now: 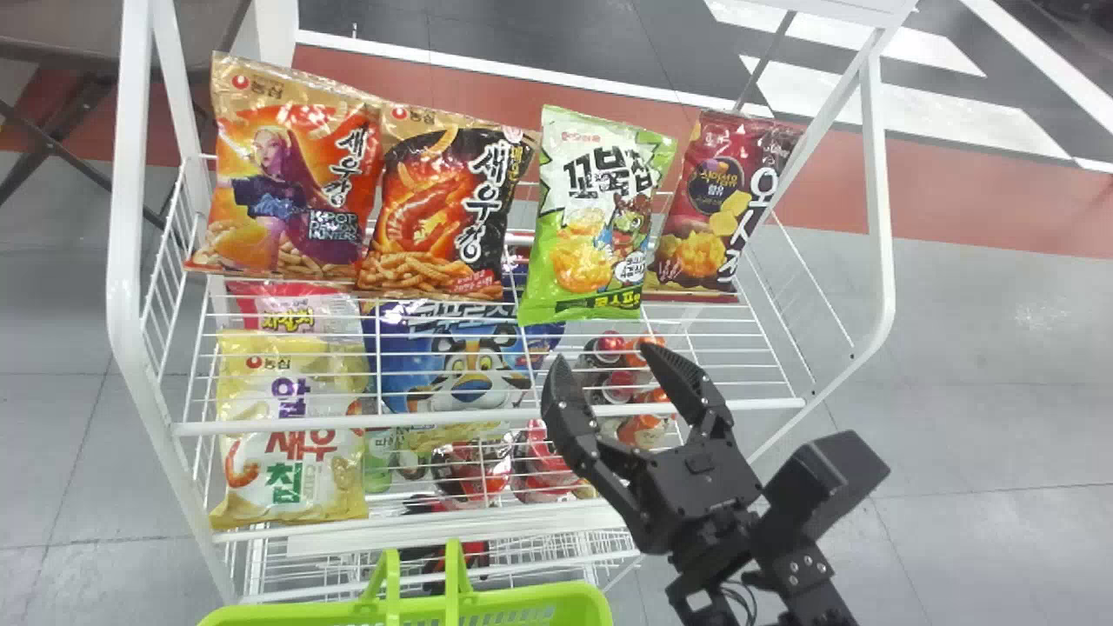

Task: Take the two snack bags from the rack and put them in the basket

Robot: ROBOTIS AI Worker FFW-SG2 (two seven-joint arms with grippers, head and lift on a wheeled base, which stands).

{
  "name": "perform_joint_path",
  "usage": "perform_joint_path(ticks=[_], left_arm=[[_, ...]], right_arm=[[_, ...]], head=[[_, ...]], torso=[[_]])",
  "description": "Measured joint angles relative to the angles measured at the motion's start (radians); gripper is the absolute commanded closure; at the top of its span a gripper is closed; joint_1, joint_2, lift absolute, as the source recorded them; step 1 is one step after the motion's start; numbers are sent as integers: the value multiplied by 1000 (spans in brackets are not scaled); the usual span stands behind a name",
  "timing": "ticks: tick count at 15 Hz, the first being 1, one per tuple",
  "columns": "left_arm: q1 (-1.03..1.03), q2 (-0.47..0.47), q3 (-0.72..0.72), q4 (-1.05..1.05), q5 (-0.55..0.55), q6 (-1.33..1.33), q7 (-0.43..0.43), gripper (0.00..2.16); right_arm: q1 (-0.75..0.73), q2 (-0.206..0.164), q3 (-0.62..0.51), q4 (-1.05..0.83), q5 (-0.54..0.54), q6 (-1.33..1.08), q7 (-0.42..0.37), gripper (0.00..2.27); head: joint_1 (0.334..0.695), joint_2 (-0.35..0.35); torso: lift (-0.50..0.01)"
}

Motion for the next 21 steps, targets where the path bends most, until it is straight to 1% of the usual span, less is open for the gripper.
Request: perform_joint_path(ticks=[3, 6, 11, 16, 19, 21], left_arm=[[-14, 5, -28, 0, -17, 7, 3, 1774], [-41, 16, -59, 1, -21, 28, 11, 1774], [-55, 26, -50, 5, -24, 31, 6, 1771], [-79, 26, -33, 19, -26, 32, 11, 1774], [-99, 26, -32, 38, -26, 33, 12, 1771], [-107, 26, -29, 43, -27, 33, 13, 1771]], right_arm=[[-103, 2, -31, 61, -8, 47, 0, 171], [-250, 5, -70, 148, -14, 145, 2, 171], [-492, 4, -85, 322, 14, 250, 5, 171], [-647, -3, -94, 477, 29, 284, 23, 171], [-711, -4, -93, 558, 48, 292, 23, 174], [-745, -5, -93, 606, 52, 293, 42, 289]], head=[[695, -350], [695, -350], [695, -350], [695, -350], [695, -350], [695, -350]], torso=[[-11], [-11], [-11], [-11], [-11], [-11]])
